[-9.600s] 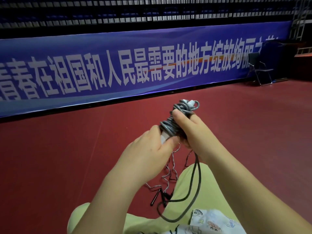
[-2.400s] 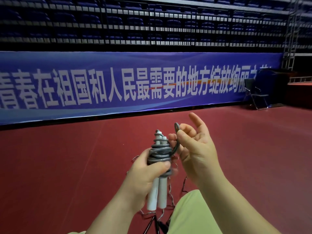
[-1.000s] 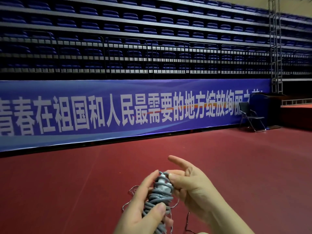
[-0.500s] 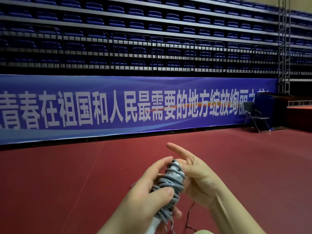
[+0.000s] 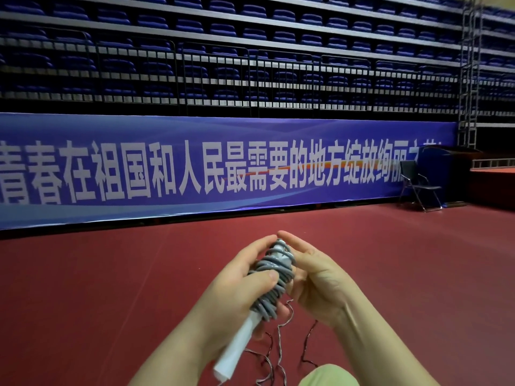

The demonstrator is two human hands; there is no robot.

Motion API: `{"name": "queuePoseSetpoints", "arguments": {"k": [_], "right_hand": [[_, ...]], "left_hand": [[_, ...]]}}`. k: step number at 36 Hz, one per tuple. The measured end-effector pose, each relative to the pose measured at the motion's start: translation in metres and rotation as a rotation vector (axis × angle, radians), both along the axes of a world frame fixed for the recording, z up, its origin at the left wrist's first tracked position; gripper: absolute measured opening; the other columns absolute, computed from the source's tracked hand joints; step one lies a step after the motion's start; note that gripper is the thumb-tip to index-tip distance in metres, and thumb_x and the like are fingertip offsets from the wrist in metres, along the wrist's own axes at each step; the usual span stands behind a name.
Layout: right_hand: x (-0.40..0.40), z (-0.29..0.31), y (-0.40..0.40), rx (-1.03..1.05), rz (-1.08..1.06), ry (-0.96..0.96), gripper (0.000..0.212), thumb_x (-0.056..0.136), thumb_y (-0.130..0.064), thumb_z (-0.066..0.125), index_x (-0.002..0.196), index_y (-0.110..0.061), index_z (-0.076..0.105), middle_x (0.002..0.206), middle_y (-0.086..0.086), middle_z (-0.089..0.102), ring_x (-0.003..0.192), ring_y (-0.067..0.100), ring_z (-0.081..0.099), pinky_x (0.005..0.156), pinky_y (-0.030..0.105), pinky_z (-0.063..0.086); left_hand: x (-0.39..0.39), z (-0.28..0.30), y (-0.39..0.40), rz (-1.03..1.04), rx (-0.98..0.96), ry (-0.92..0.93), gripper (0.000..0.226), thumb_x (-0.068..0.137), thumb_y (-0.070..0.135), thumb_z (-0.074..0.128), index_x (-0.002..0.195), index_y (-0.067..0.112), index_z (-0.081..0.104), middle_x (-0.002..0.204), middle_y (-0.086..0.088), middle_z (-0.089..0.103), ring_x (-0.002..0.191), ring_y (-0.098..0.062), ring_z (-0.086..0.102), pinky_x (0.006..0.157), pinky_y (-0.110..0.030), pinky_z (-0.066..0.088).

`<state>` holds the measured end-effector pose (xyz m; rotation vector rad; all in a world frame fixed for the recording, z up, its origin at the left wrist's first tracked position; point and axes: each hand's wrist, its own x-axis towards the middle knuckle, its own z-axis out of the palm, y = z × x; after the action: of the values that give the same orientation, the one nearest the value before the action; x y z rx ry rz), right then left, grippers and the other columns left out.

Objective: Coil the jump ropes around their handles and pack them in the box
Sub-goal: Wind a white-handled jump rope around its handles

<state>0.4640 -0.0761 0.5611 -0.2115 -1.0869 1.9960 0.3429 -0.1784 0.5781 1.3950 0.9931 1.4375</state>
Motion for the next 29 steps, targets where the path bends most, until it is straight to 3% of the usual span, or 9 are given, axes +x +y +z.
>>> {"name": "queuePoseSetpoints", "arguments": {"k": [2,4,9,12,16,20,24,29], "right_hand": [[0.002,-0.002,0.004,0.020,0.016,-0.037,0.079,0.061,-0.004,0.081,0.134,-0.001,0.049,0.086,0.015,0.070,0.059,0.020,0.068,0.045,0.023,0.052],[0.005,-0.002,0.007,0.046,0.058,-0.060,0.099,0.043,-0.008,0.097,0.132,-0.001,0.053,0.091,0.017,0.069,0.064,0.022,0.069,0.051,0.026,0.055],[0.013,0.004,0.008,0.074,0.108,-0.036,0.109,0.037,-0.006,0.098,0.135,-0.011,0.051,0.083,0.013,0.069,0.055,0.019,0.066,0.046,0.025,0.055],[0.019,0.009,0.006,0.065,0.150,0.027,0.111,0.035,0.001,0.096,0.135,-0.009,0.049,0.076,0.015,0.068,0.051,0.021,0.066,0.043,0.026,0.054],[0.020,0.010,0.009,0.121,0.151,-0.096,0.106,0.044,-0.008,0.097,0.138,-0.011,0.049,0.085,0.012,0.068,0.059,0.017,0.067,0.051,0.024,0.057],[0.023,0.011,0.009,0.134,0.151,-0.157,0.103,0.044,-0.011,0.097,0.135,-0.010,0.050,0.079,0.009,0.068,0.056,0.016,0.065,0.048,0.021,0.053],[0.025,0.012,0.001,0.099,0.071,-0.125,0.067,0.068,0.005,0.067,0.133,-0.001,0.050,0.072,0.011,0.068,0.051,0.017,0.066,0.044,0.024,0.054],[0.023,0.010,-0.009,0.099,-0.069,-0.081,0.056,0.067,0.001,0.065,0.123,-0.001,0.056,0.077,0.010,0.069,0.050,0.013,0.064,0.040,0.018,0.049]], "left_hand": [[0.003,0.002,-0.001,-0.026,-0.010,-0.037,0.054,0.067,0.010,0.055,0.120,0.024,0.058,0.097,-0.021,0.062,0.064,-0.029,0.060,0.039,-0.023,0.045],[0.005,0.003,-0.003,-0.050,-0.011,-0.027,0.056,0.067,0.009,0.055,0.121,0.023,0.057,0.102,-0.023,0.059,0.066,-0.029,0.058,0.039,-0.021,0.045],[0.008,0.005,-0.006,-0.087,0.006,0.016,0.056,0.069,0.010,0.054,0.123,0.024,0.056,0.108,-0.024,0.060,0.066,-0.028,0.059,0.040,-0.020,0.045],[0.008,0.007,-0.007,-0.090,0.015,0.099,0.055,0.071,0.013,0.054,0.123,0.033,0.056,0.108,-0.024,0.062,0.067,-0.031,0.064,0.042,-0.021,0.045],[0.006,0.010,-0.008,-0.082,0.017,0.158,0.052,0.071,0.012,0.054,0.116,0.037,0.058,0.105,-0.027,0.061,0.067,-0.029,0.064,0.045,-0.022,0.047],[0.005,0.005,-0.005,-0.041,0.024,0.259,0.054,0.069,0.015,0.058,0.115,0.044,0.055,0.100,-0.017,0.064,0.069,-0.027,0.068,0.049,-0.024,0.049],[0.005,0.003,-0.006,-0.015,0.030,0.292,0.052,0.071,0.017,0.059,0.112,0.048,0.055,0.092,-0.008,0.065,0.071,-0.026,0.069,0.045,-0.019,0.045],[0.007,0.005,-0.003,0.026,0.064,0.316,0.050,0.081,0.012,0.060,0.115,0.049,0.052,0.089,-0.002,0.065,0.069,-0.020,0.069,0.052,-0.020,0.047]]}}
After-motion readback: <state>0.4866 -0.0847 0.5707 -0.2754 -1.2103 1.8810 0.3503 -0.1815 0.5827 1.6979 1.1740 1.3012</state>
